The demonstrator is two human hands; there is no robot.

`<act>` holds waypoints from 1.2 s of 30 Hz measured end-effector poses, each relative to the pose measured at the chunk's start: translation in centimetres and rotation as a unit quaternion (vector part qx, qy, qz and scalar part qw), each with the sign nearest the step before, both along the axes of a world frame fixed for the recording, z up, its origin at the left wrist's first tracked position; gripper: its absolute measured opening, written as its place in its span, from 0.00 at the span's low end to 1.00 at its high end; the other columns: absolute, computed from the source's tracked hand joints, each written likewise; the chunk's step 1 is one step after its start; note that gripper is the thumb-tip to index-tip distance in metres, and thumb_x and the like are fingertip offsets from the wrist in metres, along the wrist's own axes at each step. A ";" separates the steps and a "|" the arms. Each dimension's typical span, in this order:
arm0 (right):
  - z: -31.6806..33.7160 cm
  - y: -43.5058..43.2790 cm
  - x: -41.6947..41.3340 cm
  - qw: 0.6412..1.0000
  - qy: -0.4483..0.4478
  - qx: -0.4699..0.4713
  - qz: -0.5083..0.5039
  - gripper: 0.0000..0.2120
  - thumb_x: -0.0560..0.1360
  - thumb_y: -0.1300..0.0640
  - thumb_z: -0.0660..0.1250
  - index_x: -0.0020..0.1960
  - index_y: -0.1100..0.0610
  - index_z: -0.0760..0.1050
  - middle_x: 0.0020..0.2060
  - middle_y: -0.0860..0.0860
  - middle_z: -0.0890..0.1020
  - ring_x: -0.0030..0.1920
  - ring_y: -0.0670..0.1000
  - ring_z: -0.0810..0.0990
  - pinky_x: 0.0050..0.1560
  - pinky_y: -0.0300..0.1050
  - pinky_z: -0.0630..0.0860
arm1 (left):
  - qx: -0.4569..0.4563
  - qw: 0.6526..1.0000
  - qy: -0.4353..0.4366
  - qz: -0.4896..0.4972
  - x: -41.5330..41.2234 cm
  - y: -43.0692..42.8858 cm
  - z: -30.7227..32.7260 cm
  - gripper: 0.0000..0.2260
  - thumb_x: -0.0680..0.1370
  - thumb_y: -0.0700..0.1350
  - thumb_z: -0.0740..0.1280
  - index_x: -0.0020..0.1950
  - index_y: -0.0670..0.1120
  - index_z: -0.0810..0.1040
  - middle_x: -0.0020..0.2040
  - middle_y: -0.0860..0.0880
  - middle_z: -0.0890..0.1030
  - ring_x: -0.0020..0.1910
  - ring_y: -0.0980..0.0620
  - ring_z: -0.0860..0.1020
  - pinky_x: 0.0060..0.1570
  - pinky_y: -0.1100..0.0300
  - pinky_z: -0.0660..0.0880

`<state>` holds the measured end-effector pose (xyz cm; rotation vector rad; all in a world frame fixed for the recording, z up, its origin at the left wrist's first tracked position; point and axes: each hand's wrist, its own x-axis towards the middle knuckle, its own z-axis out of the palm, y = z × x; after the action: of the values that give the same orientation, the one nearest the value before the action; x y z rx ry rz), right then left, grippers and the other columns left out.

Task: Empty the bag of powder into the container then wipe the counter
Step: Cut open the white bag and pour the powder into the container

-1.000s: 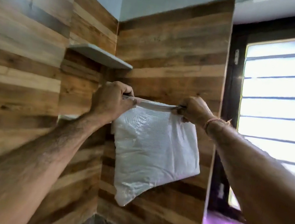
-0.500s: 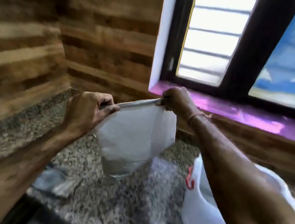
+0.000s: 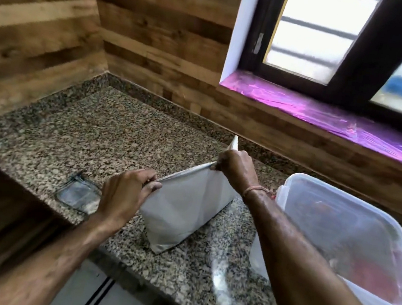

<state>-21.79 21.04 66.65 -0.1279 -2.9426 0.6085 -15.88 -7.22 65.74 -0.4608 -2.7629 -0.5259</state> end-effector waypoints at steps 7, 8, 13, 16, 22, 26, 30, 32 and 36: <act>0.7 -5.7 3.3 0.986 0.012 -0.036 0.165 0.07 0.74 0.58 0.77 0.50 0.50 0.84 0.48 0.48 0.87 0.46 0.42 0.85 0.52 0.43 0.84 | 0.072 0.988 -0.133 0.002 -0.7 -3.1 3.1 0.12 0.75 0.60 0.73 0.41 0.54 0.79 0.28 0.54 0.77 0.26 0.56 0.73 0.29 0.64 0.63; 0.8 -7.5 4.2 0.979 0.006 -0.043 0.200 0.10 0.74 0.54 0.77 0.54 0.50 0.83 0.52 0.47 0.87 0.47 0.41 0.84 0.53 0.40 0.83 | 0.108 0.982 -0.154 -0.009 -1.1 -3.4 3.6 0.11 0.76 0.59 0.74 0.41 0.53 0.80 0.28 0.54 0.77 0.26 0.56 0.72 0.30 0.63 0.65; -0.1 -14.7 6.5 0.964 -0.018 -0.139 0.226 0.14 0.71 0.45 0.78 0.51 0.53 0.84 0.47 0.48 0.87 0.43 0.45 0.85 0.45 0.46 0.84 | 0.261 0.935 -0.227 -0.074 -2.5 -3.2 6.0 0.08 0.77 0.50 0.75 0.43 0.47 0.82 0.29 0.50 0.82 0.28 0.55 0.77 0.34 0.58 0.75; -1.1 -15.8 6.5 0.961 -0.005 -0.213 0.174 0.14 0.72 0.47 0.78 0.40 0.57 0.82 0.38 0.49 0.85 0.36 0.45 0.82 0.38 0.46 0.81 | 0.348 0.894 -0.256 -0.121 -2.0 -2.7 7.0 0.06 0.80 0.46 0.72 0.49 0.44 0.82 0.33 0.46 0.84 0.31 0.54 0.80 0.34 0.59 0.76; -1.3 -15.3 7.4 0.931 0.010 -0.357 0.073 0.14 0.71 0.54 0.80 0.37 0.61 0.79 0.41 0.51 0.77 0.41 0.46 0.76 0.43 0.48 0.79 | 0.364 0.905 -0.219 -0.030 -1.4 -6.6 2.8 0.05 0.83 0.49 0.65 0.54 0.51 0.80 0.48 0.52 0.86 0.46 0.51 0.85 0.47 0.53 0.83; -1.4 -15.4 7.7 0.888 -0.037 -0.456 0.047 0.19 0.73 0.57 0.79 0.43 0.72 0.77 0.37 0.63 0.84 0.37 0.53 0.82 0.40 0.52 0.79 | 0.241 0.930 -0.254 -0.115 1.3 -5.9 -1.1 0.09 0.73 0.53 0.78 0.51 0.57 0.83 0.45 0.59 0.85 0.45 0.64 0.82 0.45 0.60 0.81; -1.1 -15.1 8.3 0.892 -0.051 -0.448 0.041 0.20 0.75 0.57 0.77 0.43 0.75 0.76 0.33 0.56 0.83 0.32 0.44 0.81 0.32 0.34 0.74 | 0.217 0.969 -0.096 -0.074 1.9 -4.2 -2.1 0.08 0.74 0.60 0.73 0.43 0.58 0.81 0.32 0.59 0.79 0.32 0.63 0.77 0.28 0.61 0.70; -1.2 -14.8 8.3 0.899 -0.063 -0.432 0.035 0.19 0.74 0.56 0.78 0.41 0.73 0.77 0.32 0.54 0.82 0.32 0.43 0.80 0.34 0.34 0.74 | 0.200 0.974 -0.059 -0.087 1.9 -4.0 -3.1 0.09 0.77 0.56 0.72 0.40 0.55 0.78 0.30 0.58 0.76 0.30 0.63 0.74 0.28 0.62 0.65; -0.7 -11.8 7.0 0.921 -0.028 -0.389 -0.011 0.17 0.73 0.53 0.78 0.42 0.67 0.80 0.40 0.62 0.85 0.39 0.52 0.81 0.46 0.51 0.83 | 0.178 0.978 -0.055 -0.097 1.6 -4.0 -3.9 0.17 0.76 0.49 0.75 0.34 0.56 0.69 0.28 0.57 0.70 0.28 0.64 0.68 0.29 0.67 0.60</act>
<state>-14.77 9.28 65.98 -0.2523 -2.5495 1.7473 -14.31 -11.20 61.88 -0.6327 -2.6547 -1.0996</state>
